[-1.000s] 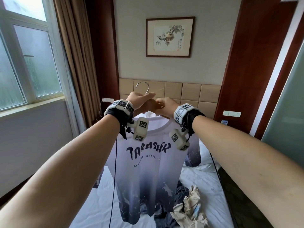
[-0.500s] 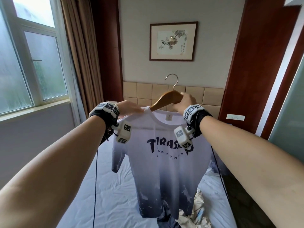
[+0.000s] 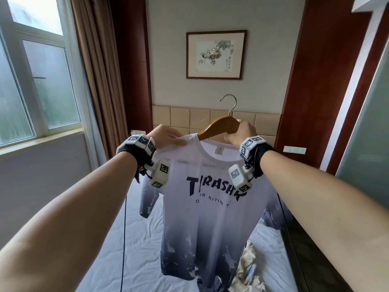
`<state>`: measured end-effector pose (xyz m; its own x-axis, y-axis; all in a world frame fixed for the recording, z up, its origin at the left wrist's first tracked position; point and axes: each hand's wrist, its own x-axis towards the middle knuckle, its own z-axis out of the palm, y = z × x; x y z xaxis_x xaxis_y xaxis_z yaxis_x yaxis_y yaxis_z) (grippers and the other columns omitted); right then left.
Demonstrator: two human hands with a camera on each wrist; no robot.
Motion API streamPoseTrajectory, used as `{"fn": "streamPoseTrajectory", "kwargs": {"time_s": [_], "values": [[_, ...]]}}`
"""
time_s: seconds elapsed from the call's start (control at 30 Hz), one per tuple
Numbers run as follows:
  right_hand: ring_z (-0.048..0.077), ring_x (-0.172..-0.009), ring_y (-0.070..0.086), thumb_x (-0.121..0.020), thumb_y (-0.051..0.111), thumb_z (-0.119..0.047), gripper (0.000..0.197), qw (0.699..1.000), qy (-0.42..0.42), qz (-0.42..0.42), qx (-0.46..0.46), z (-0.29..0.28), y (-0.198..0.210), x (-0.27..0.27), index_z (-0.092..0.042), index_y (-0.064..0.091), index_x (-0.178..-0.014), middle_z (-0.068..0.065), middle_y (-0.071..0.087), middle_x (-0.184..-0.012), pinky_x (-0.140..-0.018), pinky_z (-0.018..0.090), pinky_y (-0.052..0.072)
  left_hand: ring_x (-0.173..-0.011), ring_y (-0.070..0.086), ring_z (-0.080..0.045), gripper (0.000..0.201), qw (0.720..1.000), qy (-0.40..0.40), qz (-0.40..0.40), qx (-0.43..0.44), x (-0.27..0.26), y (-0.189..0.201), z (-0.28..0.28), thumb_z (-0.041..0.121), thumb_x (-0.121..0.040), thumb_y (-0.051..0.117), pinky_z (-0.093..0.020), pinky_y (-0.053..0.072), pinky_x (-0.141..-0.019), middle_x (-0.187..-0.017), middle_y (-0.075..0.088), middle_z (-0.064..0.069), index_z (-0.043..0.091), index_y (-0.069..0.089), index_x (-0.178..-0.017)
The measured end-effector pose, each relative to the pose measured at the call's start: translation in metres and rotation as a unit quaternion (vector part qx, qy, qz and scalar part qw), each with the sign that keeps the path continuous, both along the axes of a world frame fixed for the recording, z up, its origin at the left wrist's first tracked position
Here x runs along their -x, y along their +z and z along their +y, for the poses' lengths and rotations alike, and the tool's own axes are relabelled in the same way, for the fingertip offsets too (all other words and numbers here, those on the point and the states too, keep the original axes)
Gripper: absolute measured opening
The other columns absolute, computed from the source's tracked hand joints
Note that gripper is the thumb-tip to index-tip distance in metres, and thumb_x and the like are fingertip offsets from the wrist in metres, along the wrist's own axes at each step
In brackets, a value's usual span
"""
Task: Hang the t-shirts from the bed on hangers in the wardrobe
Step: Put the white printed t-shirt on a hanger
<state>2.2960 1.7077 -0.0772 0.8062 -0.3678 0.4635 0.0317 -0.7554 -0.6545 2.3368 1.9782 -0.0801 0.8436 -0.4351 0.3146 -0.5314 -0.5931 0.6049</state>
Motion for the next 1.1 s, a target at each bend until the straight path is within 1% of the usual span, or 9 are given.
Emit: {"fn": "streamPoseTrajectory", "kwargs": {"time_s": [0.13, 0.23, 0.37, 0.53, 0.63, 0.77, 0.9, 0.97, 1.1], "values": [[0.027, -0.080, 0.067, -0.073, 0.073, -0.020, 0.023, 1.000, -0.002, -0.005, -0.003, -0.005, -0.004, 0.004, -0.017, 0.066, -0.095, 0.004, 0.071, -0.089, -0.074, 0.032, 0.056, -0.064, 0.057, -0.005, 0.027, 1.000, 0.006, 0.009, 0.014, 0.003, -0.003, -0.008, 0.048, -0.086, 0.064, -0.024, 0.049, -0.066, -0.068, 0.063, 0.011, 0.025, 0.074, -0.075], [0.026, -0.077, 0.066, -0.072, 0.074, -0.020, 0.025, 1.000, -0.005, 0.006, -0.004, -0.007, -0.007, 0.008, -0.017, 0.065, -0.095, 0.004, 0.070, -0.088, -0.068, 0.028, 0.050, -0.069, 0.061, -0.003, 0.017, 0.998, 0.027, -0.008, 0.058, 0.000, -0.009, -0.012, 0.031, -0.091, 0.066, -0.020, 0.050, -0.070, -0.071, 0.067, 0.013, 0.031, 0.073, -0.076], [0.026, -0.079, 0.067, -0.071, 0.075, -0.021, 0.025, 1.000, -0.010, 0.014, -0.016, -0.010, -0.009, 0.011, -0.019, 0.065, -0.094, 0.003, 0.069, -0.088, -0.067, 0.026, 0.046, -0.083, 0.069, -0.013, 0.010, 0.993, 0.041, -0.012, 0.107, -0.009, -0.015, -0.015, 0.032, -0.086, 0.072, -0.030, 0.058, -0.081, -0.080, 0.074, 0.005, 0.029, 0.078, -0.079], [0.028, -0.084, 0.067, -0.069, 0.076, -0.028, 0.039, 1.000, -0.022, 0.015, -0.013, -0.015, -0.011, 0.013, -0.017, 0.066, -0.104, 0.005, 0.070, -0.095, -0.073, 0.029, 0.050, -0.079, 0.068, -0.017, 0.022, 0.991, 0.034, 0.044, 0.125, -0.007, -0.013, -0.014, 0.028, -0.089, 0.070, -0.028, 0.058, -0.074, -0.076, 0.072, 0.002, 0.007, 0.075, -0.084], [0.027, -0.081, 0.067, -0.068, 0.074, -0.021, 0.026, 0.999, -0.028, 0.011, -0.020, -0.016, -0.012, 0.015, -0.020, 0.064, -0.092, 0.002, 0.069, -0.088, -0.074, 0.031, 0.054, -0.079, 0.061, -0.020, 0.031, 0.992, 0.082, 0.095, 0.028, -0.011, -0.021, -0.006, 0.044, -0.086, 0.068, -0.029, 0.050, -0.075, -0.081, 0.067, -0.002, 0.013, 0.071, -0.080], [0.027, -0.079, 0.066, -0.069, 0.071, -0.018, 0.018, 0.999, -0.038, -0.004, -0.032, -0.020, -0.016, 0.018, -0.023, 0.060, -0.082, 0.000, 0.068, -0.082, -0.070, 0.028, 0.050, -0.100, 0.068, -0.026, 0.066, 0.973, 0.090, 0.201, 0.073, -0.027, -0.043, 0.009, 0.073, -0.050, 0.075, -0.047, 0.053, -0.094, -0.100, 0.074, -0.002, 0.027, 0.077, -0.096], [0.026, -0.077, 0.066, -0.069, 0.071, -0.017, 0.019, 0.999, -0.032, -0.003, -0.035, -0.017, -0.017, 0.019, -0.025, 0.054, -0.073, -0.003, 0.066, -0.077, -0.071, 0.031, 0.053, -0.090, 0.068, -0.021, 0.029, 0.968, 0.093, 0.184, 0.145, -0.035, -0.051, 0.013, 0.049, -0.071, 0.080, -0.047, 0.052, -0.098, -0.085, 0.074, 0.000, 0.024, 0.080, -0.085], [0.026, -0.077, 0.067, -0.067, 0.070, -0.018, 0.017, 0.999, -0.035, 0.000, -0.035, -0.016, -0.018, 0.019, -0.023, 0.056, -0.076, -0.002, 0.067, -0.079, -0.074, 0.034, 0.056, -0.082, 0.065, -0.019, 0.016, 0.966, 0.115, 0.173, 0.154, -0.034, -0.051, 0.009, 0.039, -0.080, 0.077, -0.042, 0.055, -0.094, -0.081, 0.072, 0.000, 0.023, 0.079, -0.083], [0.026, -0.077, 0.068, -0.060, 0.069, -0.024, 0.024, 0.998, -0.044, 0.011, -0.033, -0.022, -0.020, 0.023, -0.023, 0.060, -0.082, -0.002, 0.069, -0.079, -0.077, 0.039, 0.059, -0.076, 0.055, -0.016, 0.019, 0.968, 0.151, 0.161, 0.120, -0.023, -0.046, -0.010, 0.034, -0.086, 0.072, -0.021, 0.043, -0.058, -0.078, 0.060, 0.000, 0.016, 0.074, -0.092]]}}
